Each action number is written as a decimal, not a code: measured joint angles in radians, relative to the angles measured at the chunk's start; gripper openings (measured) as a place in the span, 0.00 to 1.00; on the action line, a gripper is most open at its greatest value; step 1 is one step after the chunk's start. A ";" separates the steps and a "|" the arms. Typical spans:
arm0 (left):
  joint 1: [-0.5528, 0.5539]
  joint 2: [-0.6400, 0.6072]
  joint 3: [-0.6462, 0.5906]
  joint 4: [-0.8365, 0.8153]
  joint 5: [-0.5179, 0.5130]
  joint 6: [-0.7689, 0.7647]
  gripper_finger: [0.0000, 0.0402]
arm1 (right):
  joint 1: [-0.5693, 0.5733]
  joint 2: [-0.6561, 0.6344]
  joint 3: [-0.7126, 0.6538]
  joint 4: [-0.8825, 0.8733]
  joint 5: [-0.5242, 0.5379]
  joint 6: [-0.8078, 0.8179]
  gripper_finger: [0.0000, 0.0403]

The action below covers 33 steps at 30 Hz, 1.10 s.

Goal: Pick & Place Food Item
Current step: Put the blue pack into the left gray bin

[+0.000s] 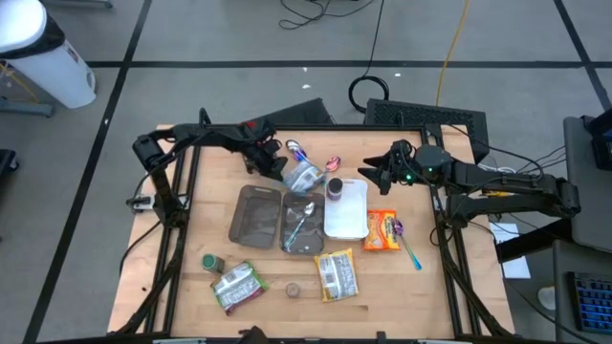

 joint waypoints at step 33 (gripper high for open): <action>0.025 -0.192 0.000 0.637 0.090 -0.493 0.00 | -0.011 0.096 0.204 -0.064 0.003 -0.352 0.62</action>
